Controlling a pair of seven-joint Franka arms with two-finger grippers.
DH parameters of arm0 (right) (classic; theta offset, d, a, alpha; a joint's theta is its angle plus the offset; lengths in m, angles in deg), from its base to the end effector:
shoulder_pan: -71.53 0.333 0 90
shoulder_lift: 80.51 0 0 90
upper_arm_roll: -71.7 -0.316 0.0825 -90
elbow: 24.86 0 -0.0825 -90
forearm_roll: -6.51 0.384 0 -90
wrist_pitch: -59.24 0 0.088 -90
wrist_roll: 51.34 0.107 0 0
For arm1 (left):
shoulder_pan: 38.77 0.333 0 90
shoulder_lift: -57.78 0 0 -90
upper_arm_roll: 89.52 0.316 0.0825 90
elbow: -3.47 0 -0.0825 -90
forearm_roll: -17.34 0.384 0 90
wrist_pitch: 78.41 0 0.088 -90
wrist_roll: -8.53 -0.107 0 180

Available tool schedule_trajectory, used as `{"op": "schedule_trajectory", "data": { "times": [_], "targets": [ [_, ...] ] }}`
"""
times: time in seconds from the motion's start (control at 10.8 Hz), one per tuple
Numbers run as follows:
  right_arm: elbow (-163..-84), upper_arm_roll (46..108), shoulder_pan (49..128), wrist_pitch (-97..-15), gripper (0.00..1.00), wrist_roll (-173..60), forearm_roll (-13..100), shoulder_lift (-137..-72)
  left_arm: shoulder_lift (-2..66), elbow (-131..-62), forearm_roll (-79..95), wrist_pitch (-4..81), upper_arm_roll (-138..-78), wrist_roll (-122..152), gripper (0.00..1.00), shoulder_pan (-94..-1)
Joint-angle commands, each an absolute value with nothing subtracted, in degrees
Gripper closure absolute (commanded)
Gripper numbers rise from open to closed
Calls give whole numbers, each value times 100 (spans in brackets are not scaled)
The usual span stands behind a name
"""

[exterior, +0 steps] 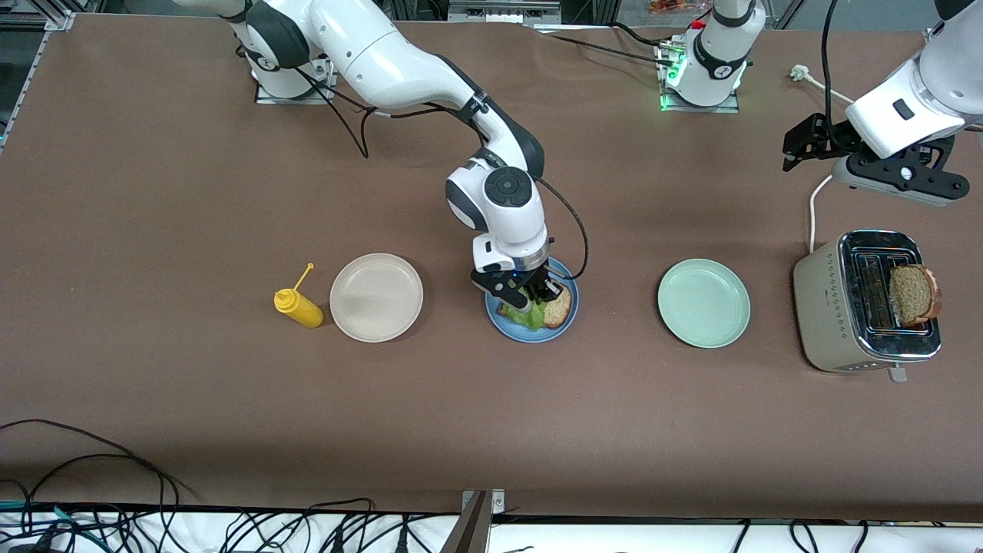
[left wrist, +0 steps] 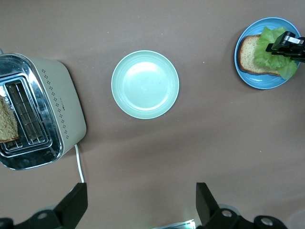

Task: Make sandwich in blue plate with both arms
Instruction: 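Lower the lettuce onto the bread slice with the right gripper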

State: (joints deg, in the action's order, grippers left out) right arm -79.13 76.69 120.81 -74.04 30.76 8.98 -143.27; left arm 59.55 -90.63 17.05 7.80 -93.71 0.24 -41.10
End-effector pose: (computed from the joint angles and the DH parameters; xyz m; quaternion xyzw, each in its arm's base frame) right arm 0.5599 0.5893 0.2267 -0.9414 0.3050 -0.0799 0.1197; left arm 0.5323 -0.0620 0.6024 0.9902 -0.1287 -0.0534 0.0022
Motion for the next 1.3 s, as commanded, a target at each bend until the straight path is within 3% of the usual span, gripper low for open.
{"op": "schedule_trajectory", "data": {
  "times": [0.0,0.46,1.21],
  "targets": [
    [-7672,7768,12171,-7418,0,3181,554,-14494,5972,-9031,1629,702,-9330,45,0,-4140],
    [-7654,7759,12215,-6944,0,3198,615,-14344,5972,-9031,1629,702,-9330,54,0,-4149],
    [-7628,7785,12259,-6873,0,3532,739,-14177,5972,-9031,1629,702,-9330,54,0,-4149]
  ]
}}
